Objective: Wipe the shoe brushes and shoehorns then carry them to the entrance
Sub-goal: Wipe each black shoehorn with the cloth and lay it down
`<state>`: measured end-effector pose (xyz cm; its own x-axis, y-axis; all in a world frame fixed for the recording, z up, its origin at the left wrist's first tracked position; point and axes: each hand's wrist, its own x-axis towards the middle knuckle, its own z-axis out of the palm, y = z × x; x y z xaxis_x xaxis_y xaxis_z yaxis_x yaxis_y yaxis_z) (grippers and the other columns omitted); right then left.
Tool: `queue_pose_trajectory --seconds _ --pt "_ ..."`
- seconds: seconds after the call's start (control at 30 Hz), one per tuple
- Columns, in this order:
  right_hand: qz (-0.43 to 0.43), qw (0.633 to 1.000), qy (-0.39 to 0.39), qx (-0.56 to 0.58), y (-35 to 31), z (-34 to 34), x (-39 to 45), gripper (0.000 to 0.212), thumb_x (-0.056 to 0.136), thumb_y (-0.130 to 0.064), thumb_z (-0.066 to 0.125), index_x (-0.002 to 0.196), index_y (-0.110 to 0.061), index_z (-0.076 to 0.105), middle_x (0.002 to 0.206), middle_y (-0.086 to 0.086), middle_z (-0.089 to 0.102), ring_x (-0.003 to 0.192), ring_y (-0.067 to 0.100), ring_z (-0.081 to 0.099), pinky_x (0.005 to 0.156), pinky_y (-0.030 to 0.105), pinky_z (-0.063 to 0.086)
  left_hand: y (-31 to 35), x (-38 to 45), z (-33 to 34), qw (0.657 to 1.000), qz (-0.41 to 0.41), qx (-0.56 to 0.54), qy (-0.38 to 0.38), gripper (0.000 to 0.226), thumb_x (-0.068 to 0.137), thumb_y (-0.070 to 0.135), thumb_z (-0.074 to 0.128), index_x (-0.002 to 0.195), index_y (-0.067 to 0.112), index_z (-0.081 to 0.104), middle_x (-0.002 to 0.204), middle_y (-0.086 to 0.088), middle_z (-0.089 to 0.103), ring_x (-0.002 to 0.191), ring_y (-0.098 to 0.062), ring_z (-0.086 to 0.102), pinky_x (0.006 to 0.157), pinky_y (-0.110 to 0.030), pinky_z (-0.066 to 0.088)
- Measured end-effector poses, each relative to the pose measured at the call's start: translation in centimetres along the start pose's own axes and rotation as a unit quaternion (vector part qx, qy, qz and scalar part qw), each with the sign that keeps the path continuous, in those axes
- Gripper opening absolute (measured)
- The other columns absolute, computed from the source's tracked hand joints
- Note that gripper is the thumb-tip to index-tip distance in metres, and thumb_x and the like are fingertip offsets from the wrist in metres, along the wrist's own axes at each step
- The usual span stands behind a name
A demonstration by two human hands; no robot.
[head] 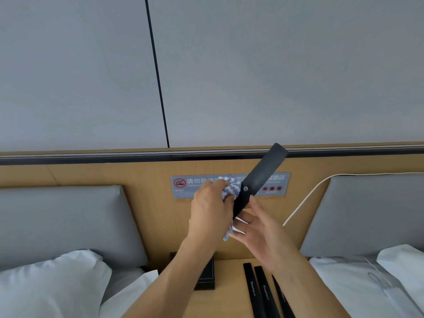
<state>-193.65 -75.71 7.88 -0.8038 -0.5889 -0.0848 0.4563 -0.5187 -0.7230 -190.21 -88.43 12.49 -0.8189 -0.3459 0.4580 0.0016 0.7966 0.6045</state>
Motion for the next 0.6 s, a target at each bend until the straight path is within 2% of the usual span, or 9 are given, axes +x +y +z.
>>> queue_pose_trajectory --seconds 0.2,0.37,0.47,0.53,0.6 --pt "-0.008 0.997 0.068 -0.036 -0.7 0.2 0.7 0.050 0.087 -0.041 0.064 0.127 -0.009 0.064 0.120 0.023 0.070 0.109 0.034 0.070 0.085 0.041 0.059 0.6 -0.7 0.5 1.000 0.008 -0.022 -0.006 0.014 0.092 0.014 0.061 0.100 0.005 0.070 0.095 -0.007 0.059 0.085 -0.024 0.059 0.074 -0.037 0.049" --pt "-0.028 0.994 0.105 0.012 0.1 0.1 0.9 0.044 0.099 -0.038 0.051 0.131 -0.008 0.059 0.122 0.023 0.070 0.110 0.031 0.071 0.092 0.042 0.054 0.7 -1.2 1.1 1.000 0.025 -0.011 0.003 0.018 0.091 0.013 0.063 0.107 0.010 0.071 0.096 -0.005 0.055 0.080 -0.023 0.058 0.066 -0.030 0.046" --pt "-0.047 0.991 0.124 0.026 0.1 0.1 0.9 0.044 0.103 -0.039 0.045 0.132 -0.008 0.058 0.124 0.021 0.069 0.114 0.030 0.069 0.094 0.042 0.051 0.3 -1.6 1.4 0.998 0.052 0.014 0.012 0.011 0.088 0.004 0.065 0.095 0.007 0.072 0.087 -0.004 0.052 0.066 -0.023 0.054 0.056 -0.032 0.041" --pt "-0.073 0.986 0.146 0.022 -0.3 -0.1 0.9 0.046 0.102 -0.040 0.045 0.134 -0.008 0.055 0.123 0.020 0.070 0.112 0.030 0.070 0.092 0.042 0.052 -0.8 -1.6 1.3 0.998 0.050 0.034 0.021 0.011 0.085 -0.002 0.067 0.090 0.007 0.072 0.085 -0.002 0.051 0.062 -0.018 0.050 0.053 -0.026 0.035" --pt "-0.101 0.982 0.159 0.019 -0.9 -0.5 0.8 0.043 0.101 -0.040 0.047 0.134 -0.012 0.054 0.118 0.016 0.073 0.107 0.028 0.072 0.091 0.042 0.053 -2.5 -1.3 0.8 0.998 0.020 0.051 0.025 0.015 0.086 0.000 0.066 0.095 0.008 0.074 0.088 -0.001 0.053 0.065 -0.015 0.048 0.057 -0.020 0.030"
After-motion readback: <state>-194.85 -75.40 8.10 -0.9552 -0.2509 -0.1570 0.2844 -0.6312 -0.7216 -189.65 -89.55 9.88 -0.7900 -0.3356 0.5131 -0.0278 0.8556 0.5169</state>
